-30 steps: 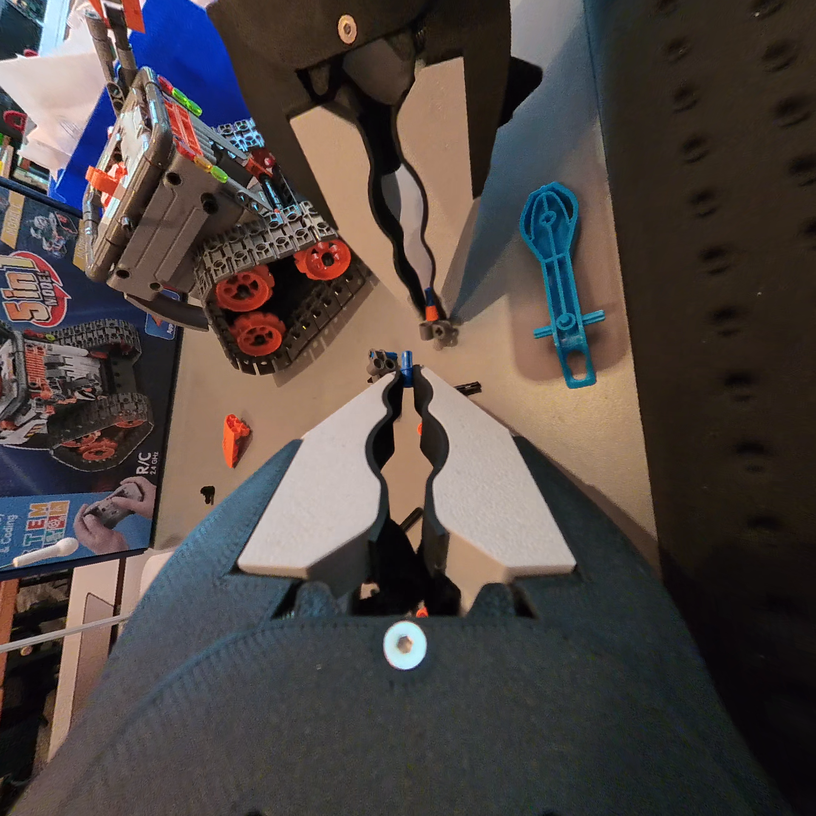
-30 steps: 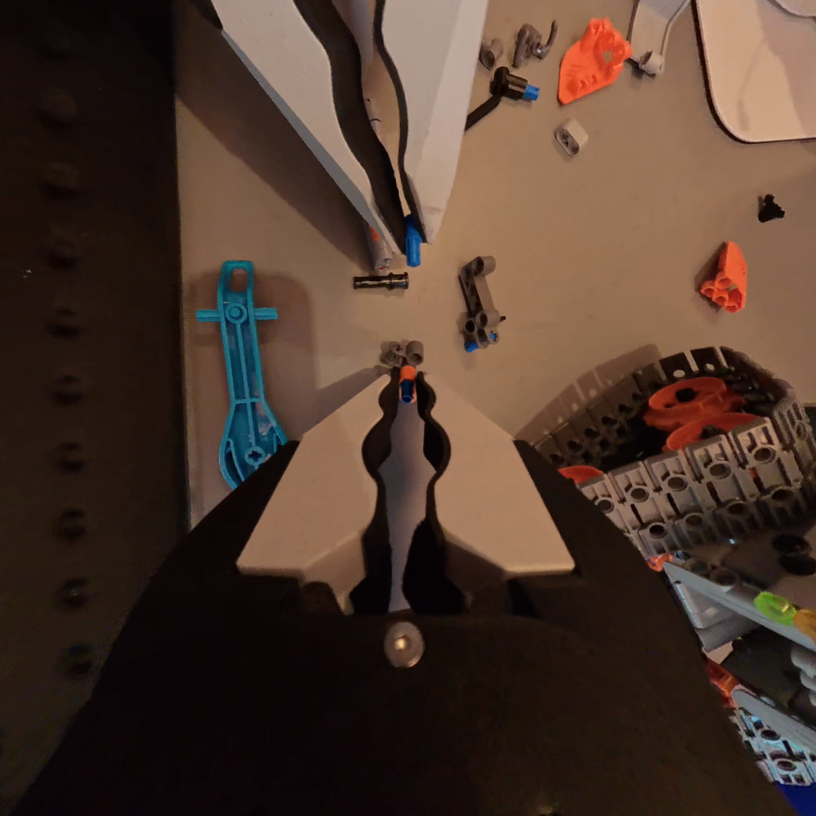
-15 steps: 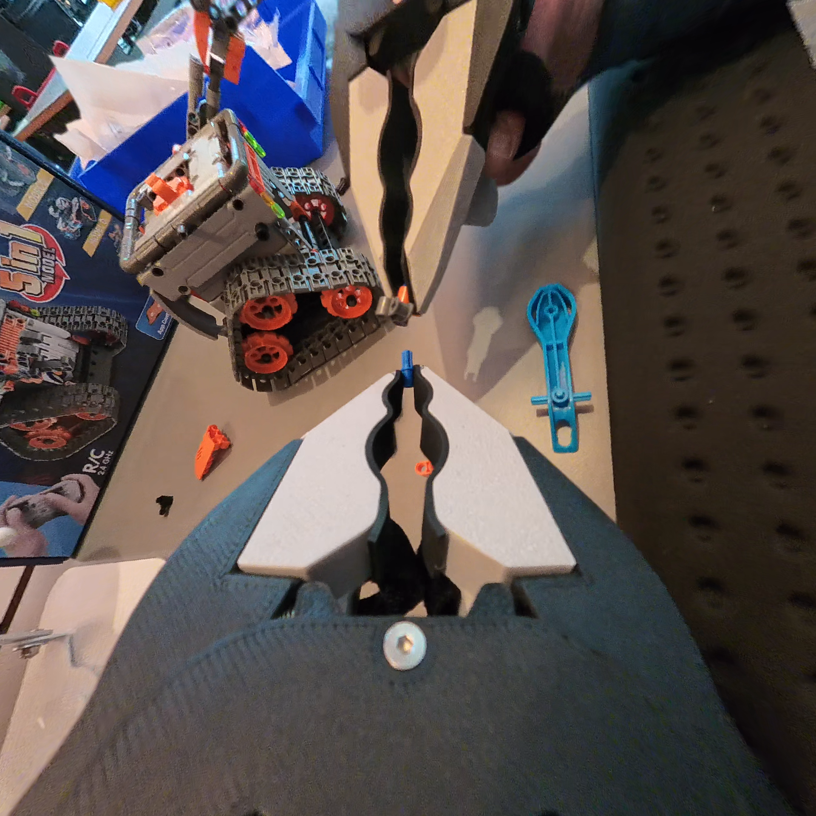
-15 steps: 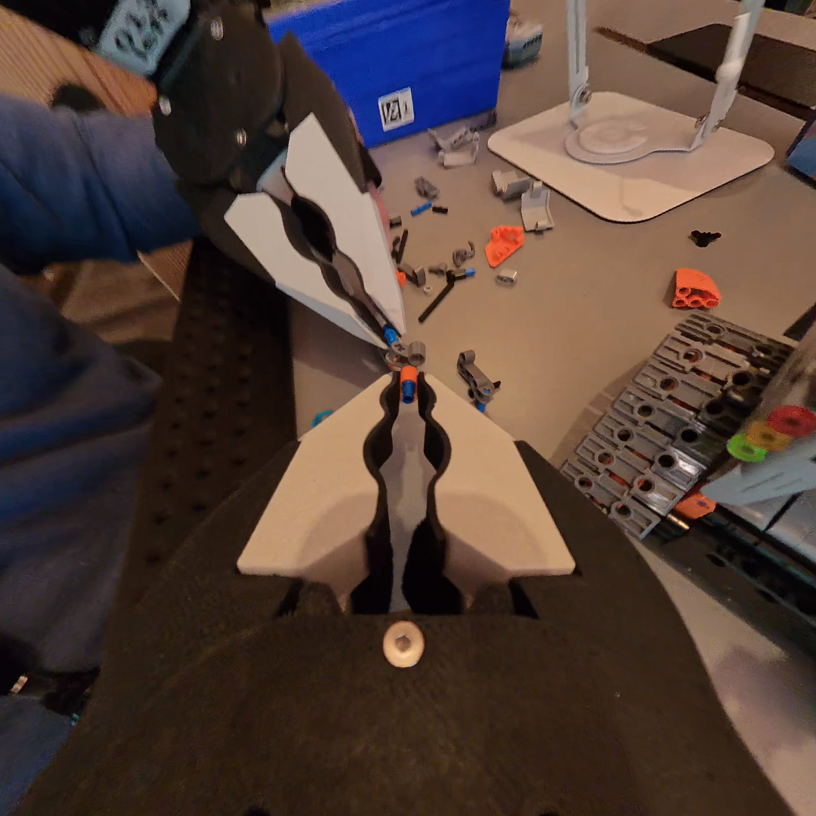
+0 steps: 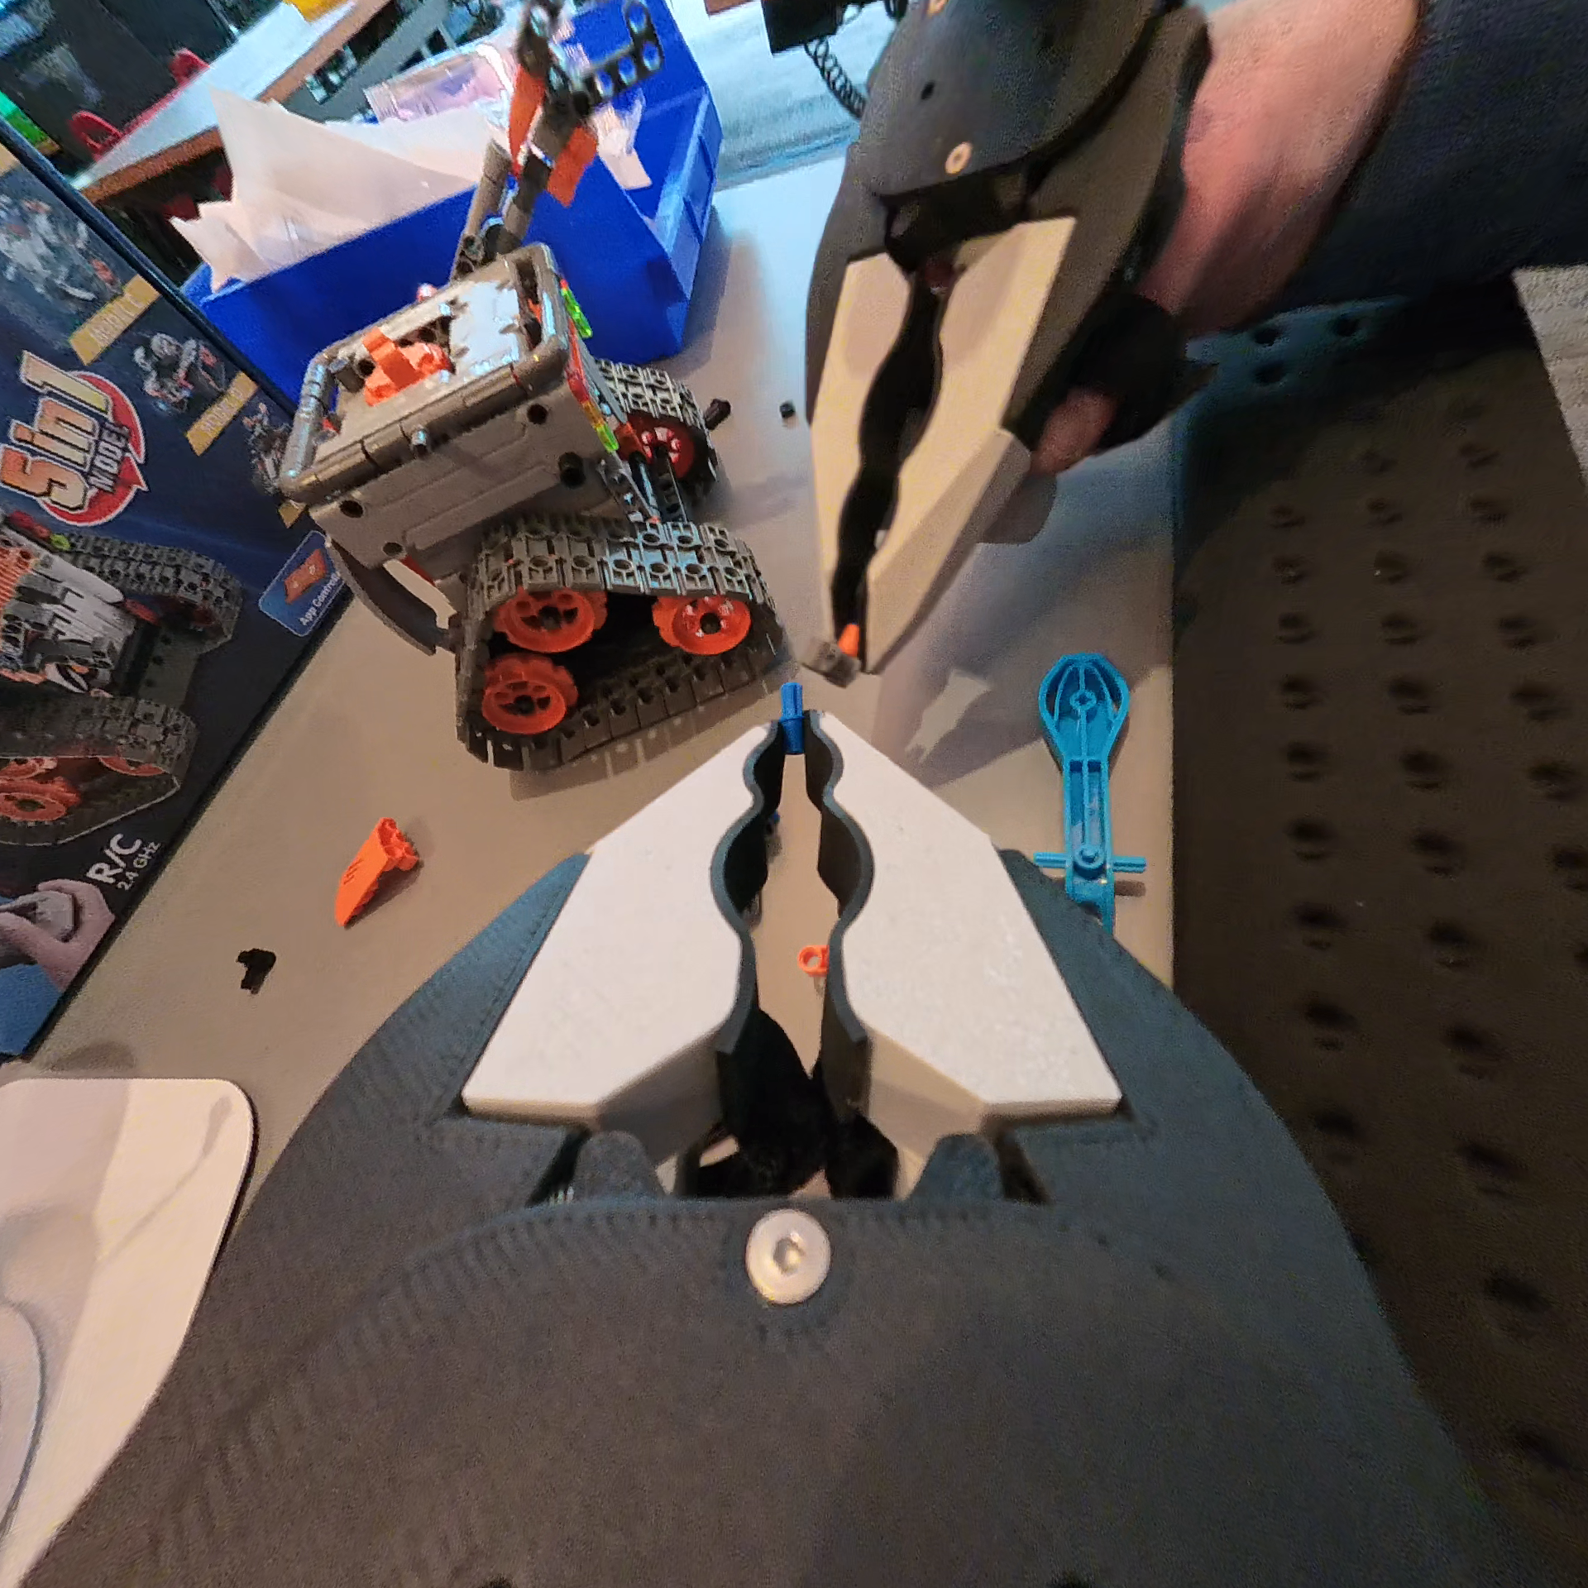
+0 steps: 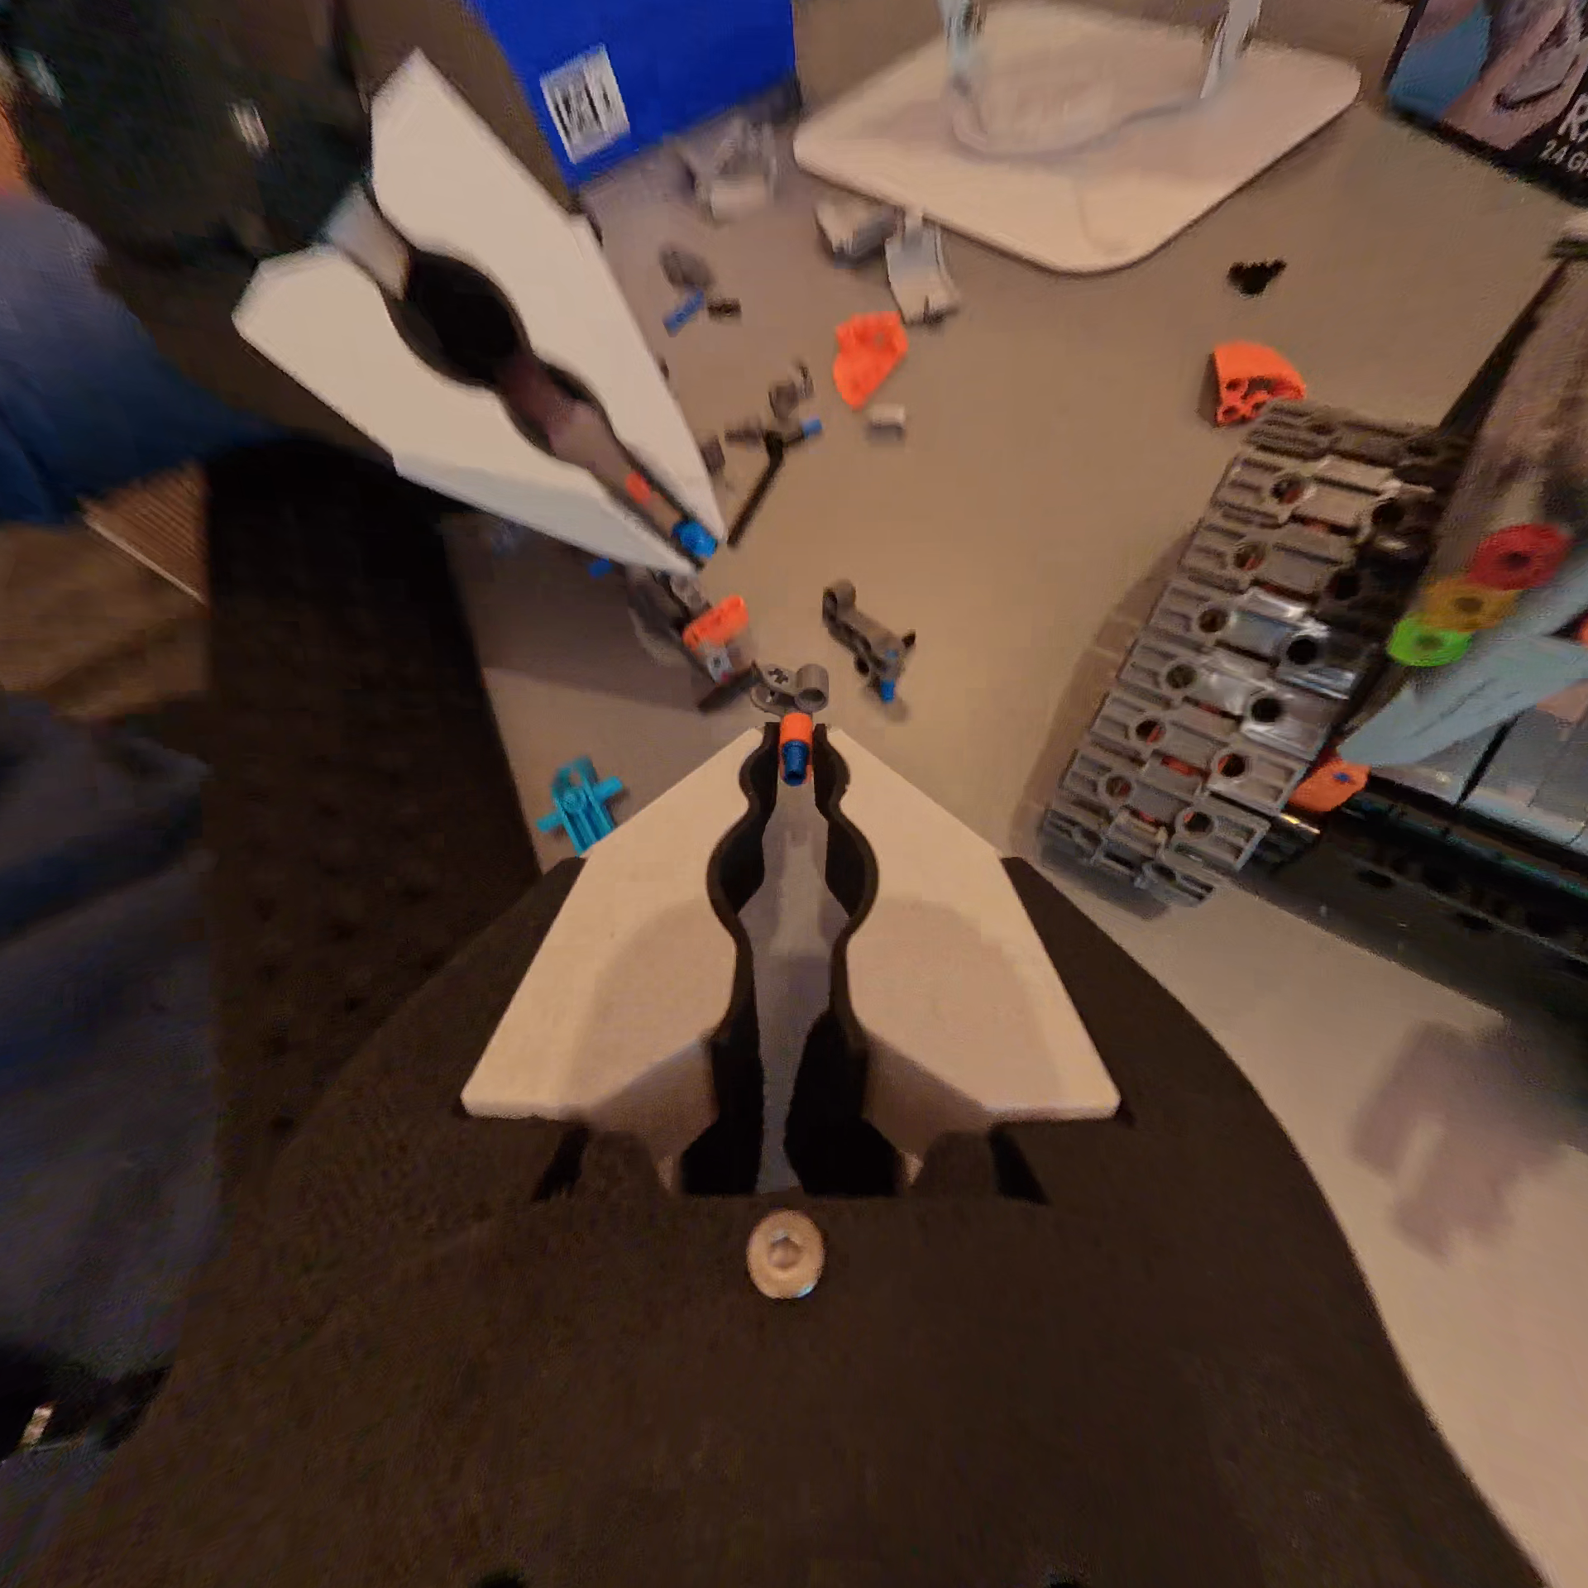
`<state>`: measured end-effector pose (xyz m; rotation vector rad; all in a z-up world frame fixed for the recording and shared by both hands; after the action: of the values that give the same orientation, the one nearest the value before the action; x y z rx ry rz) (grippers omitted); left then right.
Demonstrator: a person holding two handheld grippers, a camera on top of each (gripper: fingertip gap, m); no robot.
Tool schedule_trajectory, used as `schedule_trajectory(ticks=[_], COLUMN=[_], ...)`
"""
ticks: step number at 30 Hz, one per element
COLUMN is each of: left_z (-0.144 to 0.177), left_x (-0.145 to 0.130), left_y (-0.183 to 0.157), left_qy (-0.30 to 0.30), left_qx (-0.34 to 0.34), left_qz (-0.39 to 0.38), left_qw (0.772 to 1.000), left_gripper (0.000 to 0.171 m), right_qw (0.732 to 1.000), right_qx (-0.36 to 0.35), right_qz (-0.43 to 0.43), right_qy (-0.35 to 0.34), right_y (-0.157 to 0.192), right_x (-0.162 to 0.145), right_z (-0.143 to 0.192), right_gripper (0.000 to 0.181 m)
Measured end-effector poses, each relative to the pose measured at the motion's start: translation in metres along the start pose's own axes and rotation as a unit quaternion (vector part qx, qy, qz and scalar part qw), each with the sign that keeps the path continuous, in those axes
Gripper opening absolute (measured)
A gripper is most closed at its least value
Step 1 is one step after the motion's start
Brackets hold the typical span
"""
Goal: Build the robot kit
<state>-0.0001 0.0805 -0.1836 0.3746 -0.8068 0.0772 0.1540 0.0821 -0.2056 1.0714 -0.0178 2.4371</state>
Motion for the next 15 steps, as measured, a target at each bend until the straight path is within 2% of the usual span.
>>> schedule_trajectory(ticks=[3, 5, 7, 10, 15], left_z=[-0.003, -0.006, -0.009, -0.01, -0.007], left_x=[-0.003, -0.006, -0.009, -0.011, -0.013], left_y=[-0.001, -0.001, -0.002, -0.002, 0.001], left_qy=[0.018, 0.028, 0.041, 0.049, 0.056], left_qx=[-0.003, -0.005, -0.01, -0.013, -0.011], left_qz=[-0.012, -0.015, -0.021, -0.021, -0.027], left_qw=[1.0, 0.999, 0.999, 0.998, 0.998], left_gripper=[0.002, 0.002, 0.002, 0.002, 0.002], right_qw=[0.989, 0.978, 0.969, 0.969, 0.97], right_qx=[-0.084, -0.109, -0.121, -0.113, -0.112], right_qz=[0.084, 0.134, 0.159, 0.161, 0.172], right_qy=[0.083, 0.119, 0.147, 0.152, 0.127], right_y=[0.007, 0.013, 0.015, 0.017, 0.021], right_x=[-0.009, -0.013, -0.016, -0.015, -0.011], right_z=[-0.011, -0.019, -0.024, -0.021, -0.007], right_gripper=[0.005, 0.005, 0.014, 0.026, 0.022])
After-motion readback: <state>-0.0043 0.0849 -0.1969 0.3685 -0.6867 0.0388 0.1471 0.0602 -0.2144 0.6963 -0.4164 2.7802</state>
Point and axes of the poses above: each gripper's, where its closed fingertips meet, z back along the fingers, x out of its top, y = z × x across the jaws, the point moved 8 cm from there along z, back along the fingers, and after that the axes turned 12 degrees about y, right-handed, at the moved point
